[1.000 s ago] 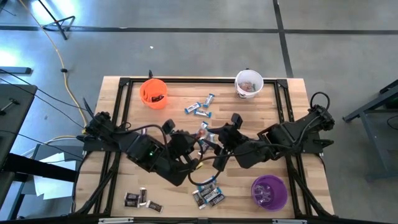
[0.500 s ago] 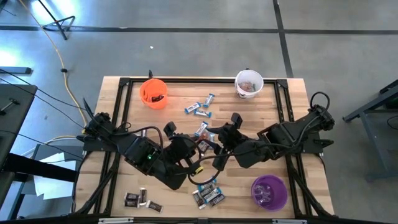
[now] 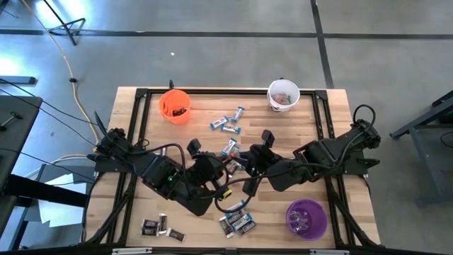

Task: Sort candy
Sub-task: Put the orange gummy into the white bucket

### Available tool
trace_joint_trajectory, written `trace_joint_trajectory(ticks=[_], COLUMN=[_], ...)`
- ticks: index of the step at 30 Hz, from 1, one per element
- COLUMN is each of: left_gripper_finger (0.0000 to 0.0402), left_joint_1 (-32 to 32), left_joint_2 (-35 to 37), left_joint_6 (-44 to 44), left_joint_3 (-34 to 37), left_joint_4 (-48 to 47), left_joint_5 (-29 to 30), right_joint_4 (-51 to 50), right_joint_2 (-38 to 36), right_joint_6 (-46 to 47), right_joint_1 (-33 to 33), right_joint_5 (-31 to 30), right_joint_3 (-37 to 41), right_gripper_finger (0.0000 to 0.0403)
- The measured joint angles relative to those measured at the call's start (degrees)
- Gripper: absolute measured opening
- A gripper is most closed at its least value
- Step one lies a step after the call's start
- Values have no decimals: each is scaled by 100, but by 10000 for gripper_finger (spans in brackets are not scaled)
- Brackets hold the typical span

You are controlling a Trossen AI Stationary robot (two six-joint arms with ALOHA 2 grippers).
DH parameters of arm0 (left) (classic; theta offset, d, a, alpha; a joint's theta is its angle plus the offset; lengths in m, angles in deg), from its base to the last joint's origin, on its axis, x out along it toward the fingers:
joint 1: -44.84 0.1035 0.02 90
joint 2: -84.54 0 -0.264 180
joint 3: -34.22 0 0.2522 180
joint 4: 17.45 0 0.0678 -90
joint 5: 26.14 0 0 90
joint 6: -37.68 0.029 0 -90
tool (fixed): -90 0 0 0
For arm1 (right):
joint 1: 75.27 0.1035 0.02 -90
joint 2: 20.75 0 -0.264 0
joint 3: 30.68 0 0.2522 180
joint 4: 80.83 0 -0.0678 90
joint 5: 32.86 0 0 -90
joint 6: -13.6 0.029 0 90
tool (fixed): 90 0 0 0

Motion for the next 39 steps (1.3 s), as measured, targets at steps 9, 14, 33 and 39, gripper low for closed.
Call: trace_joint_trajectory(ticks=[9,14,33,39], left_gripper_finger=[24,63,129,129], left_joint_1=[-120,-178,-176,-176], left_joint_2=[-9,-9,526,616], left_joint_6=[91,193,435,446], left_joint_3=[4,4,0,0], left_joint_4=[1,-8,-36,-217], left_joint_5=[146,151,210,747], right_joint_4=[17,-5,-2735,-4280], right_joint_2=[0,0,-1067,-1511], right_joint_6=[12,-30,769,1734], right_joint_1=[2,4,-77,-293], right_joint_5=[102,120,-361,-379], right_joint_3=[1,0,2,73], right_gripper_finger=[6,2,0,0])
